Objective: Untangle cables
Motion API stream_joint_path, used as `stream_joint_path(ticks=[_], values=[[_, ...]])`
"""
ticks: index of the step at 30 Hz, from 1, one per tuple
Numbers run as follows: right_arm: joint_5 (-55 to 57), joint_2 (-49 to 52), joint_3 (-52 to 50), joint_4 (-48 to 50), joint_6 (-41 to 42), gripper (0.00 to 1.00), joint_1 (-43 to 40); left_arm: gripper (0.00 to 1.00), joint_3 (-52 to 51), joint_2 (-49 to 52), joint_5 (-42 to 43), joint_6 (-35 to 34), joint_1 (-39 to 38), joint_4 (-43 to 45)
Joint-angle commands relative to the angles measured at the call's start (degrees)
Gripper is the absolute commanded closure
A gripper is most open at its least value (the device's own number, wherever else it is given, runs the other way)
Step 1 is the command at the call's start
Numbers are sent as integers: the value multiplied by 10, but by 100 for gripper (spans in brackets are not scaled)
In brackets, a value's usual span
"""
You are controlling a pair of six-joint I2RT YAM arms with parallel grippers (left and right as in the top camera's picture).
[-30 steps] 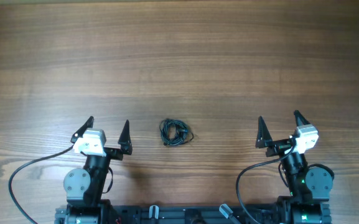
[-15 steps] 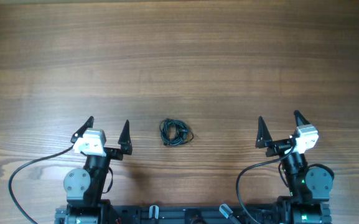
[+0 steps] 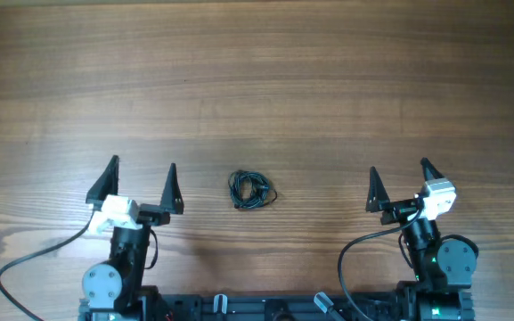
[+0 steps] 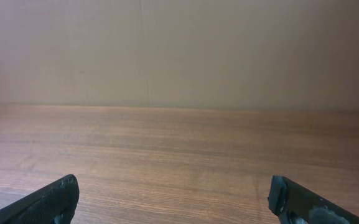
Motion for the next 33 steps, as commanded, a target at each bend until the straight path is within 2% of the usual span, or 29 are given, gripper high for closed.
stream_joint_path(ticks=[1,4,6,7,10,12,17,19,20,21,22,24,26,30,33], values=[[5,-1,-1,1,-5,0,2,0,49,10,9,-106,-3,-5],[5,-1,-1,1,-6,0,2,0,122,74,58,-124,-3,-29],[5,-1,-1,1,-5,0,2,0,202,137,87,-189,-3,-103],[5,-1,-1,1,-5,0,2,0,269,198,115,-214,-3,-167],[5,-1,-1,1,-5,0,2,0,471,403,193,-228,-6,-351],[5,-1,-1,1,-5,0,2,0,546,490,226,-227,-17,-409],[5,-1,-1,1,-5,0,2,0,565,647,290,-228,-25,-408],[5,-1,-1,1,-5,0,2,0,565,708,355,-227,-32,-423],[5,-1,-1,1,-5,0,2,0,565,743,355,-227,-39,-439],[5,-1,-1,1,-5,0,2,0,565,771,351,-227,-48,-459],[5,-1,-1,1,-5,0,2,7,565,803,304,-246,-66,-497],[5,-1,-1,1,-5,0,2,16,565,837,174,-293,-109,-557],[5,-1,-1,1,-5,0,2,18,565,863,43,-335,-172,-591],[5,-1,-1,1,-5,0,2,19,565,878,-61,-336,-286,-592],[5,-1,-1,1,-5,0,2,19,555,882,-122,-358,-332,-591]])
